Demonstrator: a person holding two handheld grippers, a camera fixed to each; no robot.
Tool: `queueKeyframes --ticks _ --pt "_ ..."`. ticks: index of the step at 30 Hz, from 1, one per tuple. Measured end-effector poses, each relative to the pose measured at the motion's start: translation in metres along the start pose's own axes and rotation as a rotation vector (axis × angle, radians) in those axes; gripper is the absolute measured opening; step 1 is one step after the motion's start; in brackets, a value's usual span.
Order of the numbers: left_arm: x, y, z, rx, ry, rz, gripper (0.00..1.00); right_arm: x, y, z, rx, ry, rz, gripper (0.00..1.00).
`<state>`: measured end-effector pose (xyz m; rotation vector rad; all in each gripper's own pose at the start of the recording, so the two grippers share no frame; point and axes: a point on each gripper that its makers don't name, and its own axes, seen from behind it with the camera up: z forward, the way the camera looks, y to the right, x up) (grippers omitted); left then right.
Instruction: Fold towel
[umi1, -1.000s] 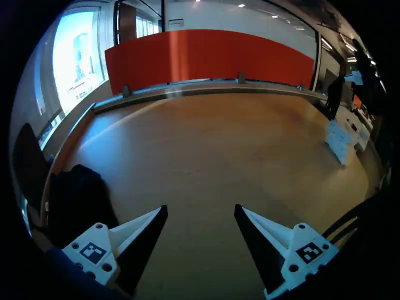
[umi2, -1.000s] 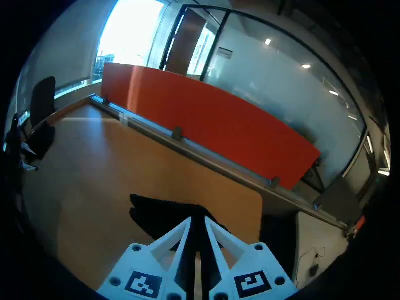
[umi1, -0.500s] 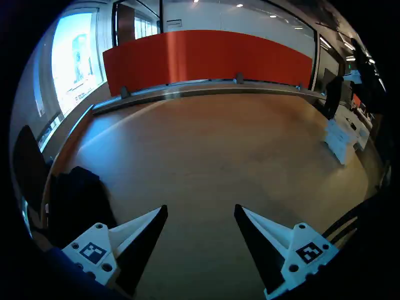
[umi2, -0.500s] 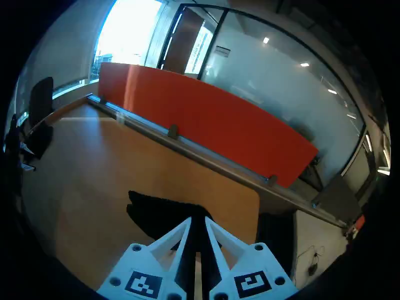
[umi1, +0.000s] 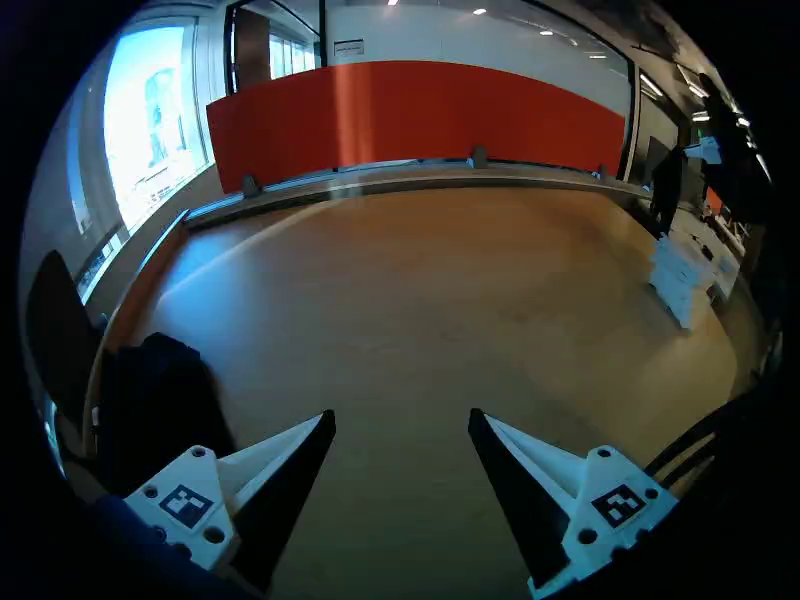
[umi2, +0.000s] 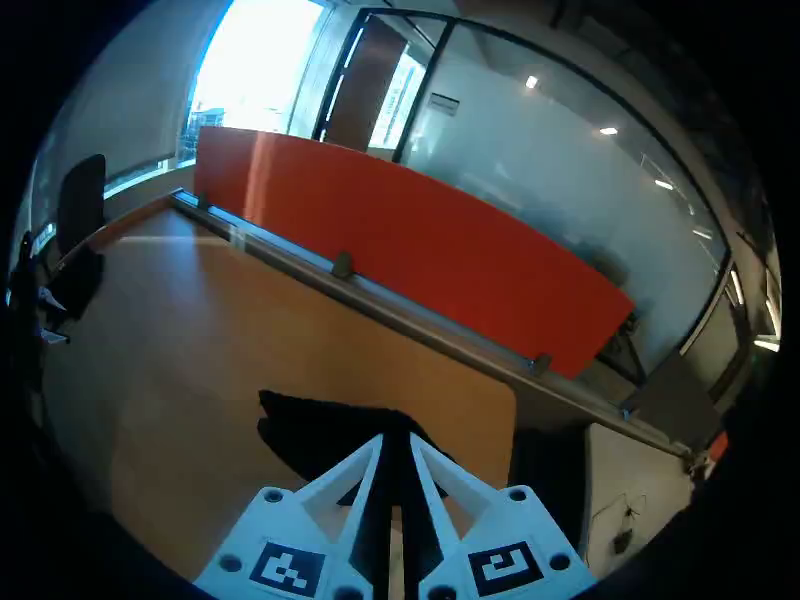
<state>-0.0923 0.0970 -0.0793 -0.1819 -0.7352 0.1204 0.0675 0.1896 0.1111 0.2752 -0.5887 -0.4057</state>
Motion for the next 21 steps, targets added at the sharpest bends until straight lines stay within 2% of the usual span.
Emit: queueKeyframes --ticks 21 --pt "0.0006 0.0003 0.0009 0.001 0.001 0.0 0.99 0.0069 0.0016 0.0 -0.001 0.005 -0.008 0.05"
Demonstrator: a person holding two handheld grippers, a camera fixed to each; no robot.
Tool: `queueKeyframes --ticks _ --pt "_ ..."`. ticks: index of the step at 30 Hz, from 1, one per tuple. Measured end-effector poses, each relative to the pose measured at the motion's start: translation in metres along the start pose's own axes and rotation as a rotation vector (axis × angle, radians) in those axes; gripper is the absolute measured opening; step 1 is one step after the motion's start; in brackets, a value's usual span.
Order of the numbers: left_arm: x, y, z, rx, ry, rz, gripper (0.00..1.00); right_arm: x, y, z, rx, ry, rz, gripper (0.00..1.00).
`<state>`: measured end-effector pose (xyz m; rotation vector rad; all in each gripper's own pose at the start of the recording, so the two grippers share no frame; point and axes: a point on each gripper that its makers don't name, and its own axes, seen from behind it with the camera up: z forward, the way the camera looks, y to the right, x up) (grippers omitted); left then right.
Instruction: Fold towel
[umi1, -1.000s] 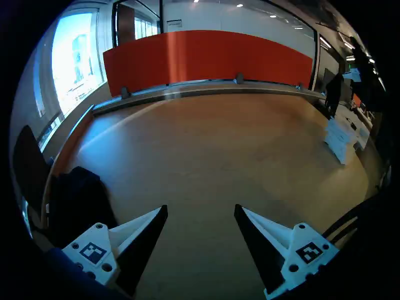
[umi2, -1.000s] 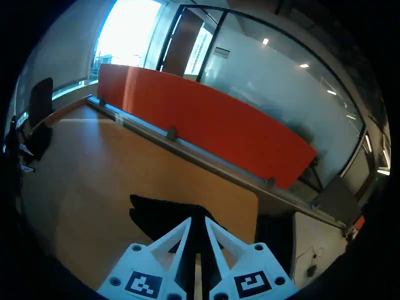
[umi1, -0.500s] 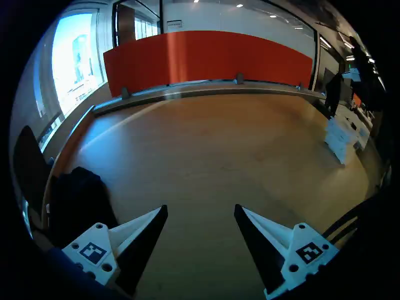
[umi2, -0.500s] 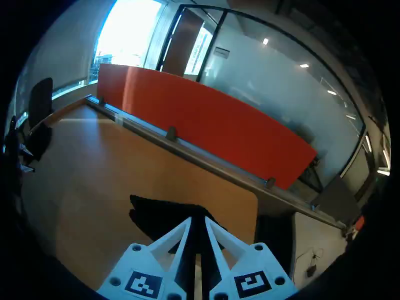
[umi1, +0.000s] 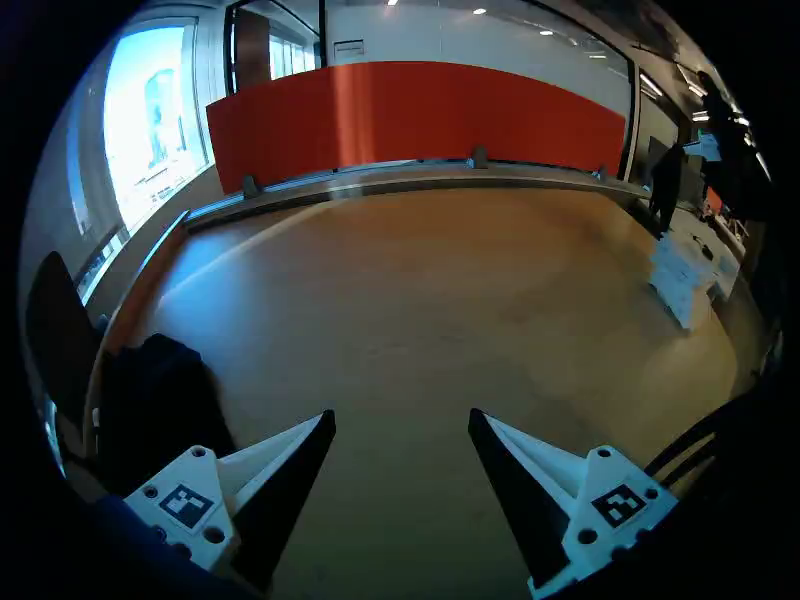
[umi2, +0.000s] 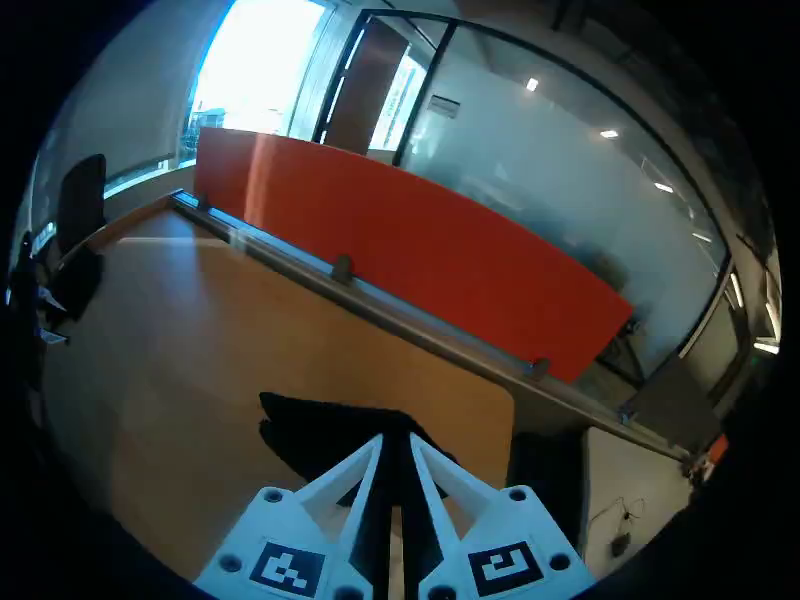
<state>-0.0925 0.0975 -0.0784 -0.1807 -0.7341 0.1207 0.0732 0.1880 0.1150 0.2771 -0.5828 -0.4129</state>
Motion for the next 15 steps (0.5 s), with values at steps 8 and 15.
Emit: queueKeyframes --ticks 8,15 --pt "0.0013 -0.0001 0.0 0.0 0.002 0.0 0.99 -0.0016 -0.0016 0.0029 0.002 -0.006 -0.002 0.05" --pt "0.0005 0.0001 -0.0003 -0.002 0.0 0.0 0.99 -0.0097 -0.0048 -0.001 0.006 -0.019 0.0 0.05"
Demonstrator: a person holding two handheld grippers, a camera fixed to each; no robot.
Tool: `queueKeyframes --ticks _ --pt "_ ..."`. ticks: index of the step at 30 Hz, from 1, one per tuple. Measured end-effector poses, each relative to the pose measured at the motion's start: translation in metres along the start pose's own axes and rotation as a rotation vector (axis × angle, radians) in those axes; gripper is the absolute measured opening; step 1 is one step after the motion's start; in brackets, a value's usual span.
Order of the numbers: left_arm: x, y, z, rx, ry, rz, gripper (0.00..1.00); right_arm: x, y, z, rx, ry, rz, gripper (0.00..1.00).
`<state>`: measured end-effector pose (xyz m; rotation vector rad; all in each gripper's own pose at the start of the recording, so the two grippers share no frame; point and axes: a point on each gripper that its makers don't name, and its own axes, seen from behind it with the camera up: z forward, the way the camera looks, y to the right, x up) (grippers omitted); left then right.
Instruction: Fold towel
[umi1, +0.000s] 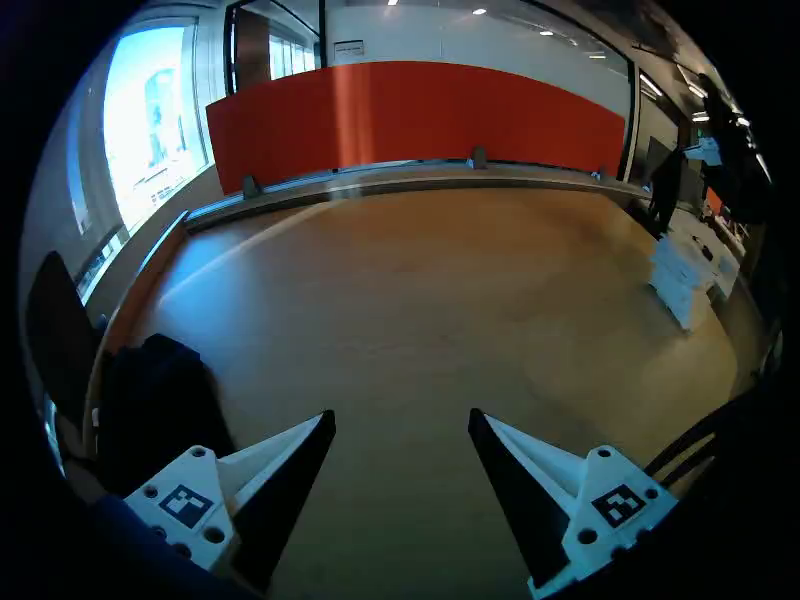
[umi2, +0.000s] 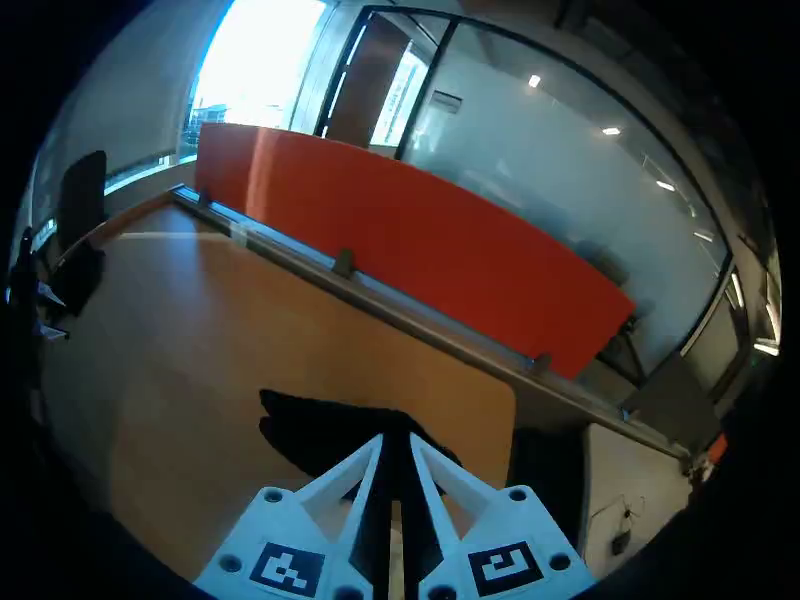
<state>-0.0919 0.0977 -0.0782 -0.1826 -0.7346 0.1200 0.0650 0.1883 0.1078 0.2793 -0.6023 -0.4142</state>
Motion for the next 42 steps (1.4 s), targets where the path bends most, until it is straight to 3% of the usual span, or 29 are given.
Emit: queueKeyframes --ticks 7,21,30,42 --pt "0.002 0.001 0.001 -0.005 0.0 0.008 0.99 -0.023 -0.006 -0.014 0.01 -0.022 0.018 0.05" --pt "0.003 0.013 0.003 -0.027 -0.002 0.023 0.99 -0.104 -0.019 -0.045 0.017 -0.112 0.068 0.05" --pt "0.002 0.016 0.001 -0.03 -0.003 0.03 0.99 -0.141 -0.02 -0.052 -0.001 -0.162 0.089 0.05" --pt "-0.001 0.01 -0.001 -0.018 -0.007 0.031 0.99 -0.193 -0.012 -0.052 -0.039 -0.253 0.145 0.05"
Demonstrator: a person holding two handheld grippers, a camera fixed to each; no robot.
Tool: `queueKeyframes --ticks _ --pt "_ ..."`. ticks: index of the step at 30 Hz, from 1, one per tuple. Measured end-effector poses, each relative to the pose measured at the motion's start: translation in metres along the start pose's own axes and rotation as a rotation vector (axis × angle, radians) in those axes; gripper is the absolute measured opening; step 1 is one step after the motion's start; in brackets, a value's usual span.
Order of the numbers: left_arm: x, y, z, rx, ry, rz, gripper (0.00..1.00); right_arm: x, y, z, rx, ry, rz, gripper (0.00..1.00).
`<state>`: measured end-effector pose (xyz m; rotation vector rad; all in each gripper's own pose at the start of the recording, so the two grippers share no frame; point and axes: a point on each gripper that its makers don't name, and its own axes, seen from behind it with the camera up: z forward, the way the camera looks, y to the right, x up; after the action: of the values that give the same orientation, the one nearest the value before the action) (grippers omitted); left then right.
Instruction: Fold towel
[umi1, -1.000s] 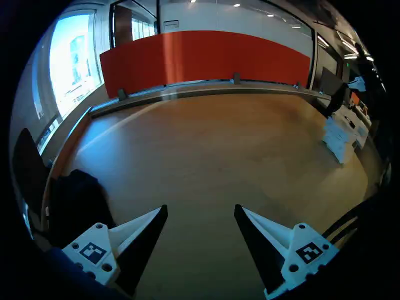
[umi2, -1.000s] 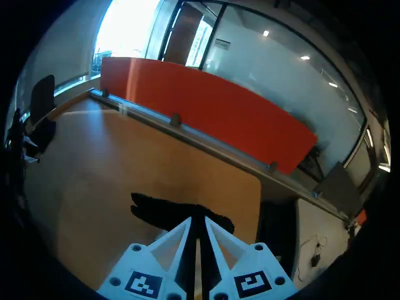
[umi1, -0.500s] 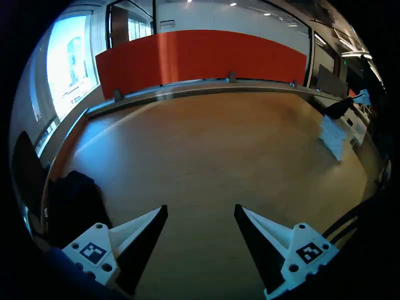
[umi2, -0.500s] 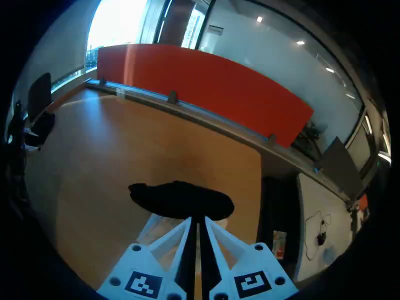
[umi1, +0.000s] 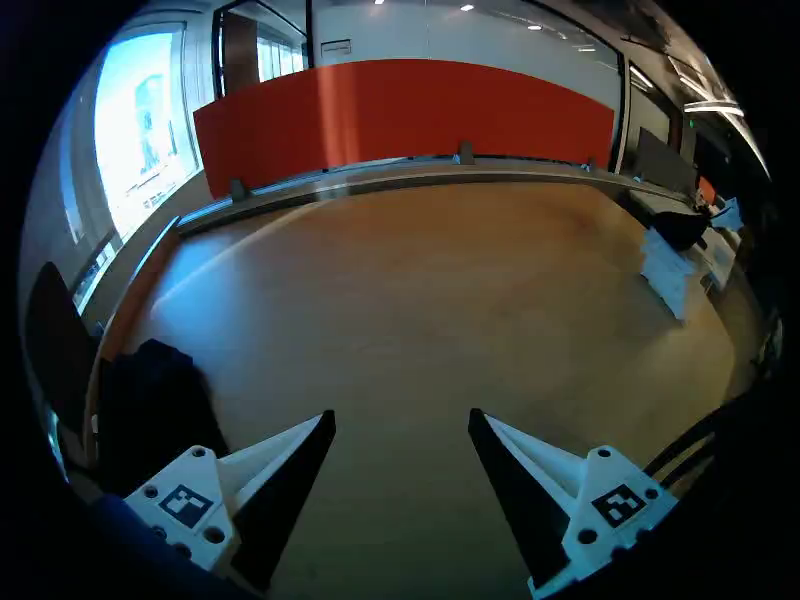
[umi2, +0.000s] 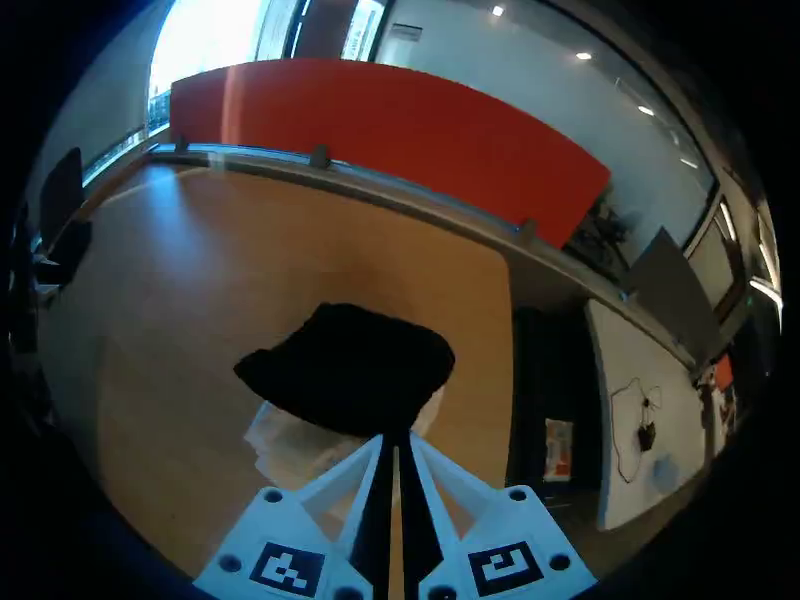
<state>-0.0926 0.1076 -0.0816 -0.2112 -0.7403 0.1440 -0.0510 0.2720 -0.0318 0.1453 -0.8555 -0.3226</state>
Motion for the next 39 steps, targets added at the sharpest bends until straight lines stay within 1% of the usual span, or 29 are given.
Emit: queueKeyframes --ticks 8,15,21,27,33,39 --pt "-0.002 -0.003 -0.002 0.007 -0.002 0.001 0.99 -0.032 0.007 0.012 -0.015 -0.063 0.057 0.05" --pt "-0.002 -0.005 -0.003 0.01 -0.005 0.003 0.99 -0.047 0.008 0.018 -0.016 -0.083 0.087 0.05" --pt "-0.002 -0.005 -0.004 0.011 -0.006 0.009 0.99 -0.062 0.008 0.027 -0.023 -0.112 0.11 0.05" --pt "-0.003 -0.006 -0.006 0.015 -0.01 0.015 0.99 -0.079 0.011 0.04 -0.047 -0.145 0.158 0.05" --pt "-0.004 -0.006 -0.006 0.017 -0.012 0.013 0.99 -0.083 0.013 0.047 -0.062 -0.144 0.217 0.05" --pt "-0.003 -0.005 -0.006 0.016 -0.01 0.016 0.99 -0.085 0.015 0.047 -0.073 -0.144 0.218 0.07"
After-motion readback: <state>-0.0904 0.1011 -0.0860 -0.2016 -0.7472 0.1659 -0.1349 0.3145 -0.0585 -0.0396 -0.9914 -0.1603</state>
